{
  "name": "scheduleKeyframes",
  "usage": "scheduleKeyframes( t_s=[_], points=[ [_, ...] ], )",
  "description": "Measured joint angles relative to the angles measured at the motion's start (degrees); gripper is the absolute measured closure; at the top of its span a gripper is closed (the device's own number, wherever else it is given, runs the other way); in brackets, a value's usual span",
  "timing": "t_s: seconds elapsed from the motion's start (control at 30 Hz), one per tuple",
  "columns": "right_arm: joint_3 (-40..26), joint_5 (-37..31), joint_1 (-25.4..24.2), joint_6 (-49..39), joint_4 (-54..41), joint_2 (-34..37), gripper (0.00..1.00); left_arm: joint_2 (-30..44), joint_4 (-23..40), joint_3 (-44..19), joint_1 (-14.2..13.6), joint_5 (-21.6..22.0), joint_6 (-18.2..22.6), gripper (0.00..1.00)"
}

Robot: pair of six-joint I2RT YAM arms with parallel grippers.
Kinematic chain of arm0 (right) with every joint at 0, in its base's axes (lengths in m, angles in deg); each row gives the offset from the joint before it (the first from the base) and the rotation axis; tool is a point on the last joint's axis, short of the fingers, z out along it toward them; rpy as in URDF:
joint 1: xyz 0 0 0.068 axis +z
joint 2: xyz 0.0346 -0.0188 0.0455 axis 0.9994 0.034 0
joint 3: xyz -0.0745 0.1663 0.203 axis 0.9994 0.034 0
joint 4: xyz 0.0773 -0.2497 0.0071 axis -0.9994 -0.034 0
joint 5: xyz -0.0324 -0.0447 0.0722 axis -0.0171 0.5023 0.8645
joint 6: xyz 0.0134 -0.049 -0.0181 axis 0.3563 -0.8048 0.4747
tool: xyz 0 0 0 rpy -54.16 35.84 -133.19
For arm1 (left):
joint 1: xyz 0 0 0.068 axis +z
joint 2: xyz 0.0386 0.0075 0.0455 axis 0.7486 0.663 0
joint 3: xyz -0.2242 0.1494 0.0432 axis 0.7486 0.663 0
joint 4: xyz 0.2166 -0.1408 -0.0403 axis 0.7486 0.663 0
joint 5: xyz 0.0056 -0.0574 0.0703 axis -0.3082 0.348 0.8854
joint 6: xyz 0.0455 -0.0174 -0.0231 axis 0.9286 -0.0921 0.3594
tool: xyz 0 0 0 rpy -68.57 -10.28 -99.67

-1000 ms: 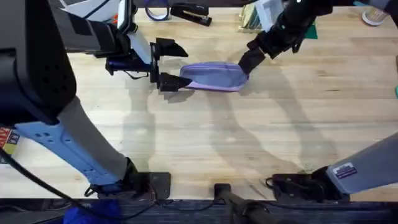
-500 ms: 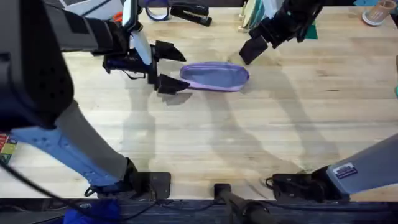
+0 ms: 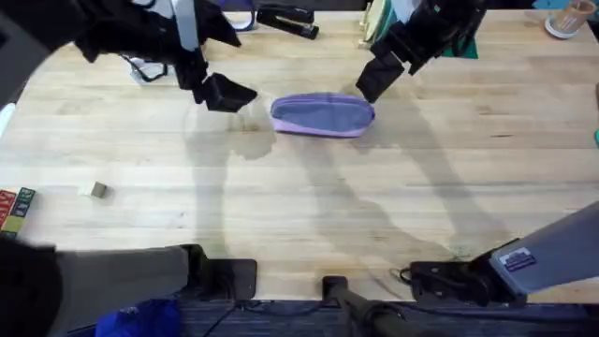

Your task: Unzip the bag, pick up the pens from the table one at a time and place them inside, then zip the bag closed.

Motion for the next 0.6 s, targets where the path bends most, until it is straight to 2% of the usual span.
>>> scheduleKeyframes(
  t_s=[0.13,0.33,0.6],
  points=[
    [-2.31,-0.20,1.67,1.12,-4.35,-0.01,0.005,-4.23,0.72,0.00,0.00,4.63,-8.23,0.006],
    [-3.07,-0.77,2.20,6.41,-5.69,-1.50,0.005,-10.17,2.84,0.00,0.00,10.50,-20.29,0.007],
    [-3.38,-6.39,2.21,17.32,-5.97,-9.35,0.005,-14.30,6.84,0.00,0.00,13.17,-30.19,0.007]
  ],
)
